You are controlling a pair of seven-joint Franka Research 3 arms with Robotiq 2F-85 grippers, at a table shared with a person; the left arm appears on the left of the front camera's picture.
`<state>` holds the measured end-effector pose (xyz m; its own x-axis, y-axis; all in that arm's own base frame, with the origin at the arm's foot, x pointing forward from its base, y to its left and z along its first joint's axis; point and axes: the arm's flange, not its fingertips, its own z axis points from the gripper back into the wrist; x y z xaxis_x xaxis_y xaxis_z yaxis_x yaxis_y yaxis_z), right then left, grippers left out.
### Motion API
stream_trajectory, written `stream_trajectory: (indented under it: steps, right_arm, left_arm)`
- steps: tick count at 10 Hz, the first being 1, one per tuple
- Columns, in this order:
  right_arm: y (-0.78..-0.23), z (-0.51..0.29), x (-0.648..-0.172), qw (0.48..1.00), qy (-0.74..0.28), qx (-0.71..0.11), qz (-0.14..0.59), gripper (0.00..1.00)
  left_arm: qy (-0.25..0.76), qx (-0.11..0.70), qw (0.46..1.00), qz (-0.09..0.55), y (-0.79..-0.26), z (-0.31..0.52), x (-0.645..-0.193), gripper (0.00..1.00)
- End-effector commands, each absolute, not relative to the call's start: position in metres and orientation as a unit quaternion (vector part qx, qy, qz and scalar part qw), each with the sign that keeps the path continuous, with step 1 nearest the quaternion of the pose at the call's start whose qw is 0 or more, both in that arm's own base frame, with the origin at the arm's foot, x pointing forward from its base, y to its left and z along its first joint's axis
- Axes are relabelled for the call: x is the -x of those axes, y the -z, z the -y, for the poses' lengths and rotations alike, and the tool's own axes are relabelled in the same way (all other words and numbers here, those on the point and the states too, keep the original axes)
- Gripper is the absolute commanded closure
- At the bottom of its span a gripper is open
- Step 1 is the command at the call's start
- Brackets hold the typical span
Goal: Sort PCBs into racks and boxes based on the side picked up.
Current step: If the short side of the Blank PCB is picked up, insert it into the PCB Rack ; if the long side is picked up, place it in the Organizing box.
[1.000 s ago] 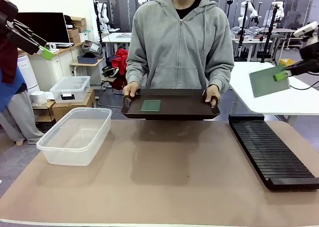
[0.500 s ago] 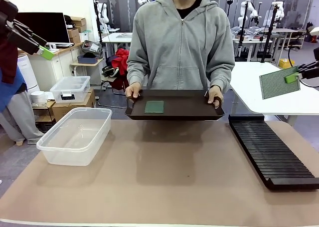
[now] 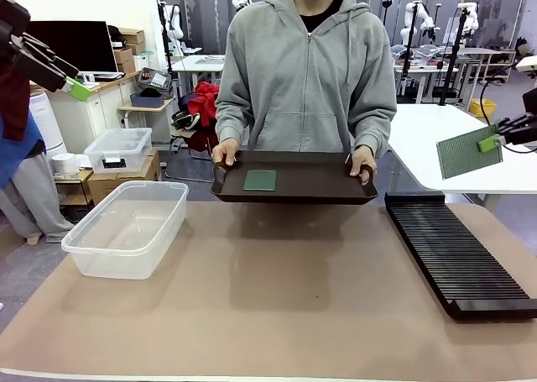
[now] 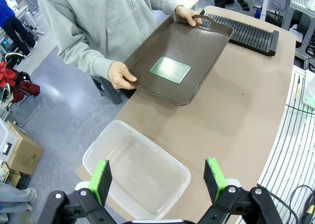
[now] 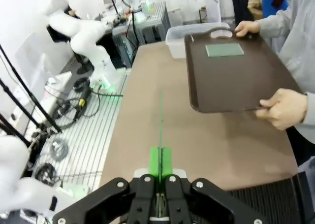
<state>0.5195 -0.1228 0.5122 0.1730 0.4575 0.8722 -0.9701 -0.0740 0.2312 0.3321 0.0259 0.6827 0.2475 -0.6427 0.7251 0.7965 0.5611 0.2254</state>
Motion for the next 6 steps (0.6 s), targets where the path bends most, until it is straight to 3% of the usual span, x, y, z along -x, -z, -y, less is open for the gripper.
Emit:
stream_trajectory:
  steps: [1,6]
  right_arm:
    - [-0.503,0.149,-0.538,0.602,-0.619,-0.425,0.272,0.98]
    - [-0.462,0.187,-0.57,0.585,-0.649,-0.387,0.295,0.98]
  left_arm:
    - [0.457,0.095,0.785,0.407,-0.681,-0.027,-0.332,0.0]
    - [0.457,0.095,0.785,0.407,-0.681,-0.027,-0.332,0.0]
